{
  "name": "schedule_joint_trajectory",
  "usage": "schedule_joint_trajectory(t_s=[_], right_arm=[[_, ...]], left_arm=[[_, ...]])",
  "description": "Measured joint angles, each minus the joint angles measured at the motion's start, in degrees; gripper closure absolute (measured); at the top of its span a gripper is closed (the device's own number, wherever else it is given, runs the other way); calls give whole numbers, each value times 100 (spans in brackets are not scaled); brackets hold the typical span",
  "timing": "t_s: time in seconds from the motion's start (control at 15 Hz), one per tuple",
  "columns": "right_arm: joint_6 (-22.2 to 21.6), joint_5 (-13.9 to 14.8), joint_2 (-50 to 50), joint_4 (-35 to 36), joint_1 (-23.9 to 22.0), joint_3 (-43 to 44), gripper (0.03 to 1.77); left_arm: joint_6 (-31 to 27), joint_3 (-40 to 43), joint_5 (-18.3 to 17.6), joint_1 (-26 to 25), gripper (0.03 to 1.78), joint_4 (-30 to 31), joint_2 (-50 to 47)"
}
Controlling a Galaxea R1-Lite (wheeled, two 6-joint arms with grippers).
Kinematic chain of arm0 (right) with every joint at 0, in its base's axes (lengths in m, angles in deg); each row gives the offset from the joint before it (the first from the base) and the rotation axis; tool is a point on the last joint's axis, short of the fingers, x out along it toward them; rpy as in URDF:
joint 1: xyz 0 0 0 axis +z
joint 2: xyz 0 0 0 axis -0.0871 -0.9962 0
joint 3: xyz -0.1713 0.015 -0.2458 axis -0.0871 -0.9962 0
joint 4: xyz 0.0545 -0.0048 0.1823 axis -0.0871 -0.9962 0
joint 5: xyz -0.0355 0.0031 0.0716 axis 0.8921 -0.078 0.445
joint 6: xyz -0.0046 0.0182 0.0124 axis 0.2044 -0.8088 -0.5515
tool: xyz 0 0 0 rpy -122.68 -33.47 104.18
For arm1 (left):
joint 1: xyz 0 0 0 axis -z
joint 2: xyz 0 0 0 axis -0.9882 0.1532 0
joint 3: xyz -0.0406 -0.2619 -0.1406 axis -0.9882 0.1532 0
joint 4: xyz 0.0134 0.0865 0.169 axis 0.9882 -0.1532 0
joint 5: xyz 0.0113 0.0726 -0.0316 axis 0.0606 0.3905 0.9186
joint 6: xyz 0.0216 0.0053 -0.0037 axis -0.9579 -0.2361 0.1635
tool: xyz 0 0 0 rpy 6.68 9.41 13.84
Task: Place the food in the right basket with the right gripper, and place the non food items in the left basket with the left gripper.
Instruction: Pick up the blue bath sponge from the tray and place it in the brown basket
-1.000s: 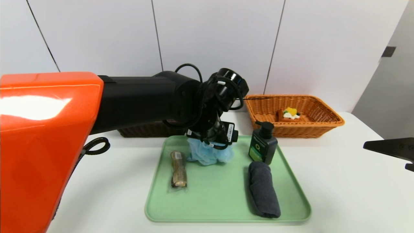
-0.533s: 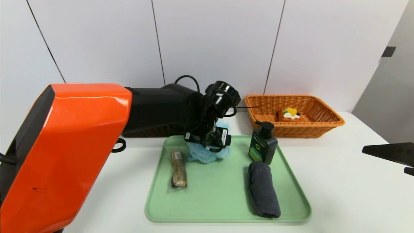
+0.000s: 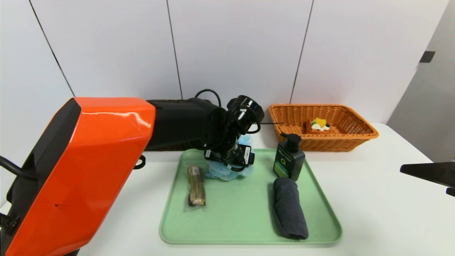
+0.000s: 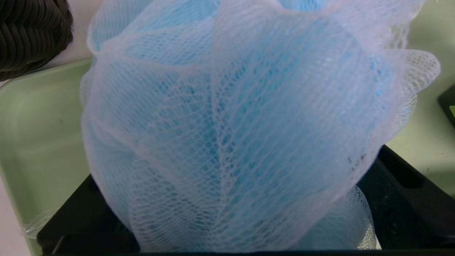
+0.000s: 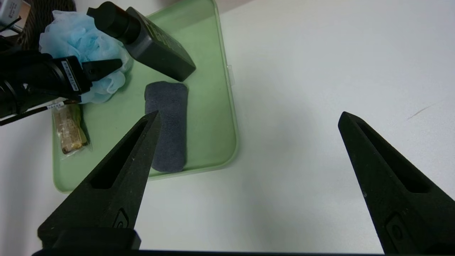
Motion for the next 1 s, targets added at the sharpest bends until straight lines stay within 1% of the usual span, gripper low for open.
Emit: schedule_joint_trajectory(t_s=[0.07,0.27,0.47,0.6,0.67,1.0], right_arm=[[2,-2,11,0,0,-16,9],[-1,2,22,0,0,-39,9],[-1,2,30,0,2,-49,9],[0,5,46,-1,0,-85,9],[-9,7,55,0,0,-122,9],[-84,13,127,-12,-43,-276,9]], left_arm=[[11,0,-16,0,35,11,2],[22,0,-35,0,75,177,0],[30,2,-68,2,99,132,-55],[30,4,-215,40,110,48,-196],[30,4,-361,77,113,-13,-322],[5,4,-1113,169,115,-168,-1259]])
